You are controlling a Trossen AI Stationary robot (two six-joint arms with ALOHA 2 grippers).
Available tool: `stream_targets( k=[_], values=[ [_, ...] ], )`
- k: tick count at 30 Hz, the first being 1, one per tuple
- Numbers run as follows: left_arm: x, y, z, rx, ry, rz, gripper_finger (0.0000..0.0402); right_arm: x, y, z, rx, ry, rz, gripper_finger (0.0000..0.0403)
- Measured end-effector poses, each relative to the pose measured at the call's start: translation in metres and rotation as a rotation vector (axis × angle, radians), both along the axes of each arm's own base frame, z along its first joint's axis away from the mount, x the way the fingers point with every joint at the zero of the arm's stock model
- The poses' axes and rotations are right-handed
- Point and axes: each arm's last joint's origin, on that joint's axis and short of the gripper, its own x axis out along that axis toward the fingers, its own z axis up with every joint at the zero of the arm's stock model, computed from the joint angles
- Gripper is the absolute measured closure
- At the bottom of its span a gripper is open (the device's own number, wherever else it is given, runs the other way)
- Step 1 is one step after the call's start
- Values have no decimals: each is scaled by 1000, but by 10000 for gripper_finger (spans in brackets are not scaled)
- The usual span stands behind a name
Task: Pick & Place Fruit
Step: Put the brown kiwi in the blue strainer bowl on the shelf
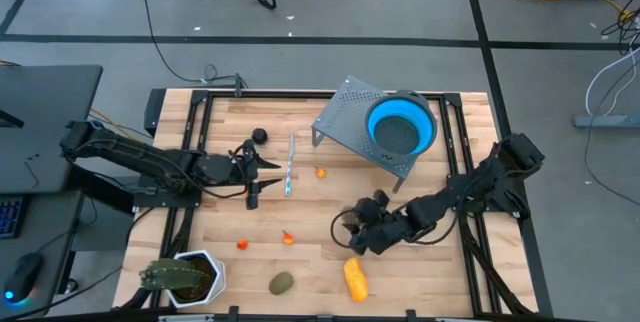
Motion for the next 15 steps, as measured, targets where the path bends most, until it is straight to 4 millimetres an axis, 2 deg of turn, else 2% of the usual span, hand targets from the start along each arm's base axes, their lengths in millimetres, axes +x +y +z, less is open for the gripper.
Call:
stream_targets(
  k=[4,8,11,15],
  values=[
    [0,0,0,-2,-3,0,232,13,1,55,-191,-138,10,163],
    [0,0,0,-10,-4,3,232,7,-10,100,-392,-221,-126,163],
    [0,0,0,-19,1,-8,232,-5,-25,121,-507,-236,-229,162],
    [0,-1,0,-25,-1,-22,232,-23,-51,140,-558,-218,-330,162]
  ],
)
